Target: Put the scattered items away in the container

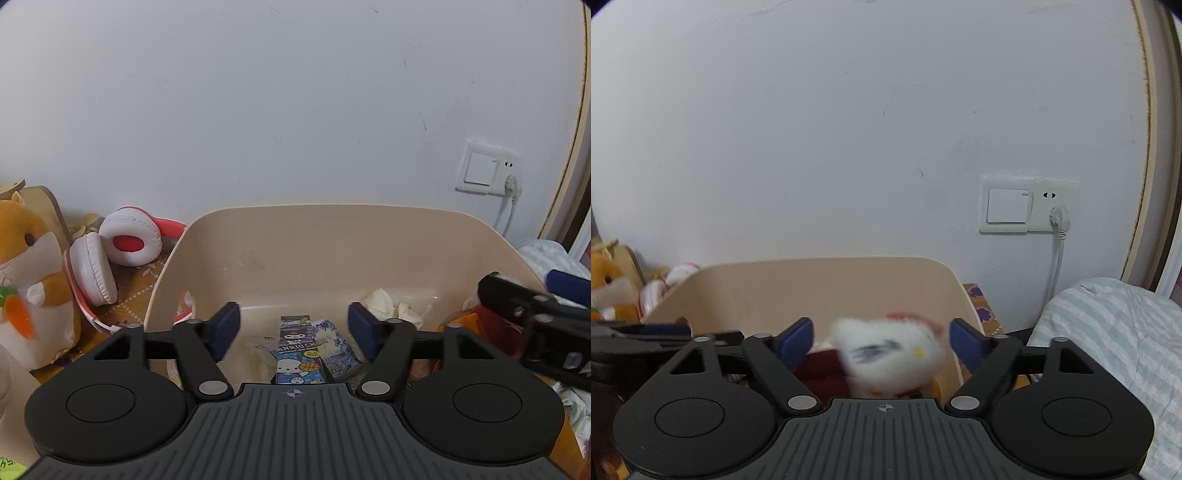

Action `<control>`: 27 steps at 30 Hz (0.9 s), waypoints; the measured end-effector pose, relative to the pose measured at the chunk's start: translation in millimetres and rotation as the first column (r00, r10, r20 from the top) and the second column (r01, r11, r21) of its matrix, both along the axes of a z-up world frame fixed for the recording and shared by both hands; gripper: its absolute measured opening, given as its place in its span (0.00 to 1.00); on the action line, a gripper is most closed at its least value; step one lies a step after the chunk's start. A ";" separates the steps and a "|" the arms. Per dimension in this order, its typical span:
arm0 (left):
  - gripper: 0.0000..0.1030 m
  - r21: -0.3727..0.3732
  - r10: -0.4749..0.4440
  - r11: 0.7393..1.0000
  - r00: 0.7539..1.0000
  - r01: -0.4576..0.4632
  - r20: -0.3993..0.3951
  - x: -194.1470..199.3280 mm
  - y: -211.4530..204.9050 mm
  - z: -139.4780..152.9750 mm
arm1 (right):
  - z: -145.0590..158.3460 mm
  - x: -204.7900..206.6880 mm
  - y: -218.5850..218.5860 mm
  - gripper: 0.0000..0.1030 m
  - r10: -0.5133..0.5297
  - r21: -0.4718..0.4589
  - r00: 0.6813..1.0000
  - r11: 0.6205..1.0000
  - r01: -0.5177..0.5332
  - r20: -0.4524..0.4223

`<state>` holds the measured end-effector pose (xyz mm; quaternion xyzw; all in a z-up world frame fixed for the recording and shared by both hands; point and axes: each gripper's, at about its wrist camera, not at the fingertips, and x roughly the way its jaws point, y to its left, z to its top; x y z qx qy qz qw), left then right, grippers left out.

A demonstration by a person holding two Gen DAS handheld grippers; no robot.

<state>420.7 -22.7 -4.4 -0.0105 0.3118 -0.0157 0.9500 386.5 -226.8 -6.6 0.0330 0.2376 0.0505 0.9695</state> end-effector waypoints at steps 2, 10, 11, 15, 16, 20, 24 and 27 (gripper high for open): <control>0.72 -0.003 0.002 1.000 1.000 -0.002 -0.004 0.6 -0.3 -2.2 | 3.7 -3.9 -2.1 0.96 -0.013 0.006 1.000 1.000 0.013 0.017; 0.79 -0.005 -0.003 1.000 1.000 0.003 -0.008 -1.4 -2.2 -9.4 | 9.7 -16.4 -2.8 1.00 -0.024 0.009 0.999 1.000 0.024 0.026; 0.79 -0.006 -0.004 1.000 1.000 0.004 -0.008 -1.9 -1.7 -9.8 | 9.9 -17.7 -3.1 1.00 -0.026 0.011 0.999 1.000 0.026 0.024; 0.79 -0.004 -0.003 1.000 1.000 0.003 0.002 -2.3 -5.1 -10.0 | 10.9 -18.3 -5.4 1.00 -0.030 0.015 0.999 0.999 0.030 0.017; 0.79 -0.004 -0.003 1.000 1.000 0.003 0.003 -2.9 -8.0 -7.7 | 11.2 -19.3 -5.9 1.00 -0.030 0.016 0.999 0.999 0.030 0.016; 0.79 -0.009 -0.003 1.000 1.000 0.003 0.009 -5.5 -10.5 -5.3 | 12.9 -24.2 -8.2 1.00 -0.035 0.019 0.999 0.999 0.034 0.014; 0.79 -0.003 -0.008 1.000 1.000 0.008 0.011 -8.0 -16.3 -5.6 | 16.1 -31.6 -9.9 1.00 -0.046 0.016 0.999 0.999 0.046 0.018; 0.79 -0.008 -0.012 1.000 1.000 0.012 0.015 -12.4 -17.2 -4.4 | 18.7 -39.1 -10.2 1.00 -0.056 0.014 0.998 0.998 0.055 0.019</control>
